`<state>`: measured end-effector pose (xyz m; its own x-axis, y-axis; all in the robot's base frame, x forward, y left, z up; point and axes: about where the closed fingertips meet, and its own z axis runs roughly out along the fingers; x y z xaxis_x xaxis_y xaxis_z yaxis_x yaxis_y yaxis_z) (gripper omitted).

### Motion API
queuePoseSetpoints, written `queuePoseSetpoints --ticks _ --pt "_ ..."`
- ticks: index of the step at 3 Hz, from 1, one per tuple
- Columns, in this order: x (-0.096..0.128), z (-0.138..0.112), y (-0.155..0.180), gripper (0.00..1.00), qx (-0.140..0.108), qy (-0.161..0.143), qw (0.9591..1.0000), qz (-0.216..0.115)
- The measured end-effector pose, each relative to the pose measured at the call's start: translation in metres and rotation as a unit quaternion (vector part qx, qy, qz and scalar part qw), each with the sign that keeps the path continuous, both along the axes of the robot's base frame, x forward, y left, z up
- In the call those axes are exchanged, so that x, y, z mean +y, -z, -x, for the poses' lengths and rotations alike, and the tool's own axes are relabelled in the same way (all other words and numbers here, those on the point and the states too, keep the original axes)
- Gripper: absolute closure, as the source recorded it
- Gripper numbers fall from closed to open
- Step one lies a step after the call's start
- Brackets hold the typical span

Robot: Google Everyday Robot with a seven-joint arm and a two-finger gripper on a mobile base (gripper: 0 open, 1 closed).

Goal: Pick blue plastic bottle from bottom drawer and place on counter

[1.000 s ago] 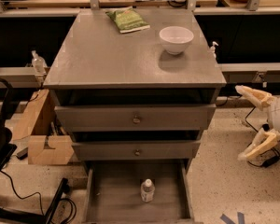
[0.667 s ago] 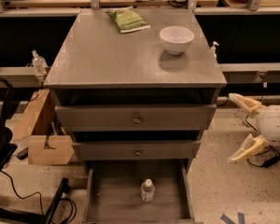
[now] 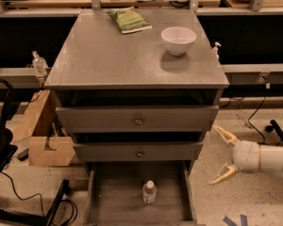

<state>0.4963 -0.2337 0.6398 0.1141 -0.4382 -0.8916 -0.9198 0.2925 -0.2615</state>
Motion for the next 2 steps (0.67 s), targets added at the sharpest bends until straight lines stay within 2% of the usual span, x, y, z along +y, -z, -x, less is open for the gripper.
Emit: queuePoseSetpoints --ticks 1,2 --pt "0.007 0.004 0.076 0.0 0.003 -0.011 0.9998 -0.017" --pt "0.015 0.014 0.146 0.0 0.023 -0.031 0.999 -0.024"
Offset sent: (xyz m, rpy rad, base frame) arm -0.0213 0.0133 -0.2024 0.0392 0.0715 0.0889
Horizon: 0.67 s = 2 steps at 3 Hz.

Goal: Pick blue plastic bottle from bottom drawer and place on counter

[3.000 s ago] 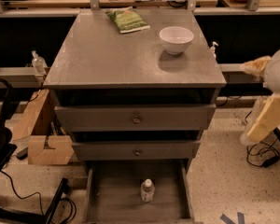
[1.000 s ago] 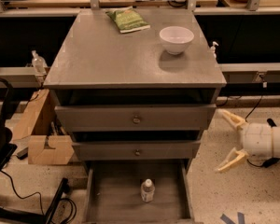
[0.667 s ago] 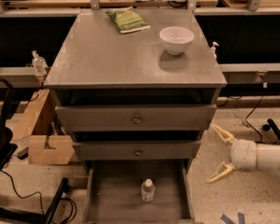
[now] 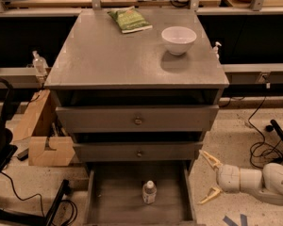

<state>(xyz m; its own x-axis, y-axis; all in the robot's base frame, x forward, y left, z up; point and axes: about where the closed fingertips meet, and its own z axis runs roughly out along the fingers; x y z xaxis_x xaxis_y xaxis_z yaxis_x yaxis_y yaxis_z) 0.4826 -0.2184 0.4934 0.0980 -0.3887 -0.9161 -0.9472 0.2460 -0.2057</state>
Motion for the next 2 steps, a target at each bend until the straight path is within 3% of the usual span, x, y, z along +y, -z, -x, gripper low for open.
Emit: queuePoseSetpoints --ticks 1,2 --pt "0.003 -0.001 0.006 0.0 0.003 -0.002 1.0 -0.001" --pt "0.021 -0.009 0.036 0.0 0.02 -0.01 0.9997 -0.008"
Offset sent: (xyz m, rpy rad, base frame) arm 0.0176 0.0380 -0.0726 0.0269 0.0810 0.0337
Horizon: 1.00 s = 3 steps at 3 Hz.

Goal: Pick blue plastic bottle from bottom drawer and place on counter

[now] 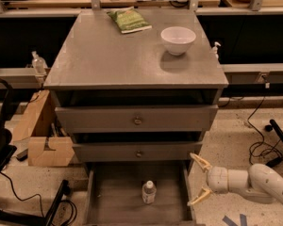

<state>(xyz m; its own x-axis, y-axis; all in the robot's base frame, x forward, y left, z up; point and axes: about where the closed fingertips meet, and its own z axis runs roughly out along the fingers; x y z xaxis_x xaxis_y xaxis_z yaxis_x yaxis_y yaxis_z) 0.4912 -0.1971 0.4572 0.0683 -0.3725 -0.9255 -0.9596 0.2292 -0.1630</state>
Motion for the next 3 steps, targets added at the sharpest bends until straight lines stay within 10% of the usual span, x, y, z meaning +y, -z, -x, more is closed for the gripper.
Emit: queuePoseSetpoints --ticks 3 --pt "0.084 -0.026 0.175 0.0 0.049 -0.039 0.998 -0.004"
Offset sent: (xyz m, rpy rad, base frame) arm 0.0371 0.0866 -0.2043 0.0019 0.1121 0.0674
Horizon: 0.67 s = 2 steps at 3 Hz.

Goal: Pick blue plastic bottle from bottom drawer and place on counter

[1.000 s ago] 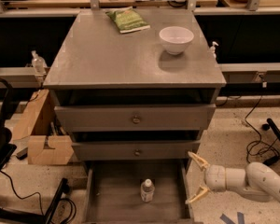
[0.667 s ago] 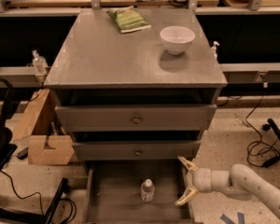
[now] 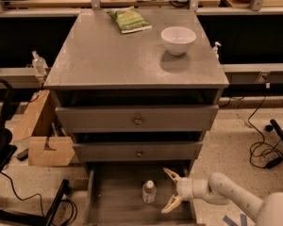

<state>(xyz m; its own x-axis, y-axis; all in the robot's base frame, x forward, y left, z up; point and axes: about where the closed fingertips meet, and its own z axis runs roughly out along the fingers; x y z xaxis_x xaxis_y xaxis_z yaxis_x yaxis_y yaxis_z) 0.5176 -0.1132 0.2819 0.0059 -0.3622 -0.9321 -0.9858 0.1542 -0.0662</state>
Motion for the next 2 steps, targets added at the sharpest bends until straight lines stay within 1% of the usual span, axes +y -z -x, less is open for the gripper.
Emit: queuePoseSetpoints --ticks 1,2 --pt "0.038 0.006 0.044 0.0 0.015 -0.028 0.9994 -0.012" --pt "0.065 0.012 0.063 0.0 0.024 -0.048 0.9982 -0.027"
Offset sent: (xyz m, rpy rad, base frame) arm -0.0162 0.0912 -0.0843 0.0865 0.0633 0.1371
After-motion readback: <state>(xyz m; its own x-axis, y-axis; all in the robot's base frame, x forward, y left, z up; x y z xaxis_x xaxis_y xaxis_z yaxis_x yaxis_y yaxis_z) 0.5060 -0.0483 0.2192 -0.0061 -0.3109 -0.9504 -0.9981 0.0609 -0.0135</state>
